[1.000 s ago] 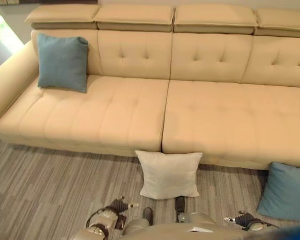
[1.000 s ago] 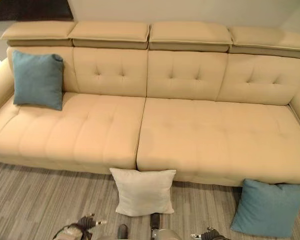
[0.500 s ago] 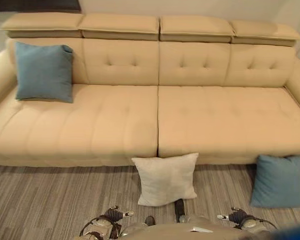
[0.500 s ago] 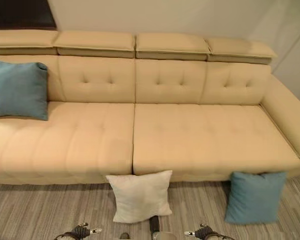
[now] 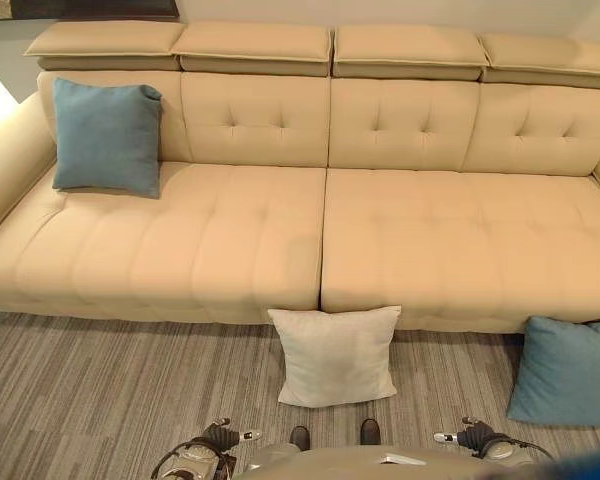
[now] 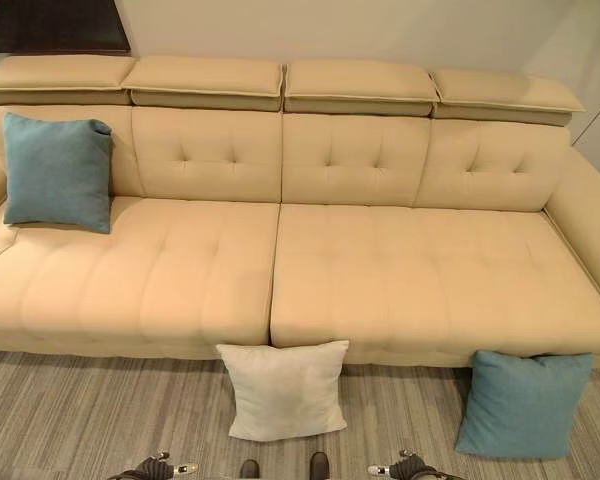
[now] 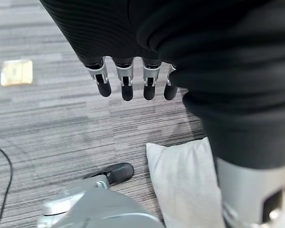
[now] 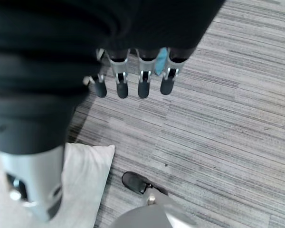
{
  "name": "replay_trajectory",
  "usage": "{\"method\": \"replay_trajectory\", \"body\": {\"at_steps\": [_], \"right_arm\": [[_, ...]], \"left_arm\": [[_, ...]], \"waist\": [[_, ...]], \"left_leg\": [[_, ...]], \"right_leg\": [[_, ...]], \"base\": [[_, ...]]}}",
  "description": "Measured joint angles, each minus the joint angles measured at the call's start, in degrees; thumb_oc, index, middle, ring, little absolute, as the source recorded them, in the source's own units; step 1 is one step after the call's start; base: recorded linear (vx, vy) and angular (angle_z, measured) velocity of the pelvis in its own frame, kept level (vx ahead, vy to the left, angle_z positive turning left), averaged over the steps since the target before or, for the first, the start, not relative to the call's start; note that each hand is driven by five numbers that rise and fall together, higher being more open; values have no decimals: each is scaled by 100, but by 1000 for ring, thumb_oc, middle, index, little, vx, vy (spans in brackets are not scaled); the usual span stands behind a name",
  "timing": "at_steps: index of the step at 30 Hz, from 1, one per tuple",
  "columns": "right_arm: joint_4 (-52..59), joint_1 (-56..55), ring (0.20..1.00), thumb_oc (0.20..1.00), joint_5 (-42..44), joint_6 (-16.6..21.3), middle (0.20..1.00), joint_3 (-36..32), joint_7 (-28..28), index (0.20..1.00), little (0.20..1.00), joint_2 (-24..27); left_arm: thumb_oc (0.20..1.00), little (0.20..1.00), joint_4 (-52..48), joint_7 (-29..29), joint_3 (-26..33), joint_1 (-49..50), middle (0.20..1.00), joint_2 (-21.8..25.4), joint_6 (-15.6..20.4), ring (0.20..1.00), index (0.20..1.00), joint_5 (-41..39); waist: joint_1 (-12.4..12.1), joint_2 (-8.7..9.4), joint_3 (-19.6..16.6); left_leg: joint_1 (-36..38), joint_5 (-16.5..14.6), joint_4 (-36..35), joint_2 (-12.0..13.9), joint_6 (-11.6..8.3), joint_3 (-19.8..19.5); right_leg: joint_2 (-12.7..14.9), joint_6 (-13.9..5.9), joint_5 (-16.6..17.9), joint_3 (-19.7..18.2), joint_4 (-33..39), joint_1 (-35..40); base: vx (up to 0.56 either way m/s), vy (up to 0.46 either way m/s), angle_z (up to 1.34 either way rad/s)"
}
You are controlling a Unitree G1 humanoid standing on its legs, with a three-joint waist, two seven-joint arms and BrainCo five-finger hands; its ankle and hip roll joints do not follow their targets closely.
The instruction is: Pick up all the scattered cushions and arrange them neatly on the sofa.
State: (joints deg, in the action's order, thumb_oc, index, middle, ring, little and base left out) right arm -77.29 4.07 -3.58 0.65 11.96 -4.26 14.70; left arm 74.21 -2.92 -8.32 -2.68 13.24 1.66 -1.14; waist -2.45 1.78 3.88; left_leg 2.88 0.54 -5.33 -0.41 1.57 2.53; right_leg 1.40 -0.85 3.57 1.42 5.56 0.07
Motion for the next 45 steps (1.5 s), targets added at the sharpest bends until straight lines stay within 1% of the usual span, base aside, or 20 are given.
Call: {"method": "replay_trajectory", "body": {"at_steps": [5,9,10,11,12,14,16,18,19,20,21,22,23,26,29,31,34,38,41,45], "right_arm": [[390,9,1000,1000,40,40,1000,-193,-38,1000,1000,64],[907,260,1000,1000,186,98,1000,-357,-115,1000,1000,381],[1200,276,1000,1000,263,130,1000,-468,-149,1000,1000,460],[1403,346,1000,1000,298,185,1000,-569,-175,1000,1000,512],[1581,512,1000,1000,333,233,1000,-710,-223,1000,1000,575],[1819,793,1000,1000,439,239,1000,-953,-309,1000,1000,614],[1874,867,1000,1000,465,229,1000,-951,-343,1000,1000,607],[2302,862,1000,1000,514,284,1000,-1061,-447,1000,1000,635],[2483,1039,1000,1000,538,298,1000,-1206,-549,1000,1000,658],[2544,1207,1000,1000,577,298,1000,-1251,-583,1000,1000,656],[2771,1337,1000,1000,664,291,1000,-1234,-638,1000,1000,626],[2969,1408,1000,1000,681,316,1000,-1265,-715,1000,1000,659],[3038,1524,1000,1000,686,342,1000,-1291,-782,1000,1000,691],[3198,2041,1000,1000,745,354,1000,-1326,-945,1000,1000,674],[3403,2477,1000,1000,799,425,1000,-1080,-1058,1000,1000,810],[3510,2843,1000,1000,915,464,1000,-1070,-1071,1000,1000,874],[3533,3059,1000,1000,1021,476,1000,-911,-1106,1000,1000,902],[3536,3619,1000,1000,1133,477,1000,-721,-1181,1000,1000,1175],[3537,3969,1000,1000,1143,483,1000,-641,-1247,1000,1000,1203],[3381,4694,1000,1000,1234,506,1000,-146,-1452,1000,1000,1453]], "left_arm": [[1000,1000,-545,-5,462,-80,1000,11,14,1000,1000,-123],[1000,1000,-1007,-13,677,-289,1000,2,43,1000,1000,-343],[1000,1000,-1392,-17,775,-338,1000,-11,66,1000,1000,-504],[1000,1000,-1646,-17,810,-399,1000,-3,110,1000,1000,-528],[1000,1000,-1753,-16,863,-543,1000,6,188,1000,1000,-586],[1000,1000,-1862,-71,961,-877,1000,12,177,1000,1000,-736],[1000,1000,-1883,-130,985,-925,1000,10,173,1000,1000,-769],[1000,1000,-2296,-215,1069,-900,1000,66,218,1000,1000,-865],[1000,1000,-2516,-263,1125,-1055,1000,140,241,1000,1000,-936],[1000,1000,-2601,-307,1153,-1224,1000,172,245,1000,1000,-948],[1000,1000,-2857,-391,1186,-1330,1000,169,240,1000,1000,-956],[1000,1000,-3238,-437,1193,-1328,1000,244,257,1000,1000,-956],[1000,1000,-3229,-478,1181,-1508,1000,330,362,1000,1000,-956],[1000,1000,-3201,-631,1182,-2186,1000,538,369,1000,1000,-1100],[1000,1000,-3280,-625,1055,-2614,1000,630,398,1000,1000,-1315],[1000,1000,-3387,-621,1059,-2845,1000,657,382,1000,1000,-1427],[1000,1000,-3408,-627,1048,-2956,1000,789,365,1000,1000,-1625],[1000,1000,-3408,-642,910,-3516,1000,1164,357,1000,1000,-1639],[1000,1000,-3408,-738,846,-3950,1000,1279,363,1000,1000,-1653],[1000,1000,-3396,-857,516,-4745,1000,1473,373,1000,1000,-1826]], "waist": [[28,6,-16],[71,-44,270],[113,-25,432],[121,-21,592],[124,-65,821],[161,-64,1264],[132,-35,1475],[161,-17,1555],[174,10,1796],[172,25,2042],[193,22,2162],[219,26,2170],[238,25,2177],[321,27,2364],[406,-15,2381],[434,-61,2573],[442,-68,2595],[449,-114,2717],[450,-113,2726],[472,-119,2733]], "left_leg": [[-417,115,41,9,-53,-117],[-941,228,305,-9,-38,-147],[-1376,151,744,-19,-125,-171],[-1637,87,1008,-25,-173,-187],[-1941,-14,1263,-44,-131,-217],[-2346,-52,1536,-59,-174,-314],[-2432,-45,1582,-35,-189,-309],[-3031,-197,2081,-46,-174,-317],[-3489,-227,2371,-45,-164,-335],[-3621,-206,2470,-48,-170,-342],[-3873,-272,2708,-10,-163,-350],[-4248,-384,3030,6,-167,-372],[-4534,-390,3170,8,-165,-388],[-5272,-457,3744,-9,-133,-453],[-6202,-796,4700,-27,-63,-445],[-6992,-1085,5548,-6,-4,-412],[-7474,-1119,5852,-25,11,-398],[-8250,-1096,6148,-67,38,-392],[-8503,-1069,6143,-69,66,-375],[-8860,-1020,6103,-90,96,-353]], "right_leg": [[-1,34,48,124,-45,-383],[12,46,134,185,-267,-834],[73,8,45,232,-626,-1218],[87,58,-33,244,-871,-1466],[74,73,-92,260,-1142,-1768],[110,81,-222,271,-1550,-2206],[107,98,-255,274,-1716,-2343],[168,162,-453,351,-2219,-2938],[180,171,-487,352,-2494,-3377],[181,167,-477,350,-2585,-3509],[184,171,-534,397,-2779,-3721],[187,181,-602,426,-3014,-4056],[184,181,-603,429,-3112,-4307],[186,185,-632,423,-3592,-4996],[242,208,-917,407,-4457,-5880],[267,256,-1117,385,-5192,-6614],[277,222,-1125,326,-5459,-7107],[275,161,-1052,244,-5720,-7874],[276,129,-998,233,-5686,-8128],[275,76,-934,209,-5603,-8478]], "base": [[-71,-38,12],[-209,-22,9],[-177,-27,9],[-147,-31,12],[-95,-25,9],[-92,-29,15],[-150,-49,6],[-74,-31,10],[-107,-33,15],[-74,-40,11],[-107,-42,3],[-38,-24,1],[-88,3,5],[-91,22,2],[-58,43,-5],[-42,39,-9],[-40,38,-7],[-26,20,-4],[-43,20,-5],[-22,22,-3]]}}
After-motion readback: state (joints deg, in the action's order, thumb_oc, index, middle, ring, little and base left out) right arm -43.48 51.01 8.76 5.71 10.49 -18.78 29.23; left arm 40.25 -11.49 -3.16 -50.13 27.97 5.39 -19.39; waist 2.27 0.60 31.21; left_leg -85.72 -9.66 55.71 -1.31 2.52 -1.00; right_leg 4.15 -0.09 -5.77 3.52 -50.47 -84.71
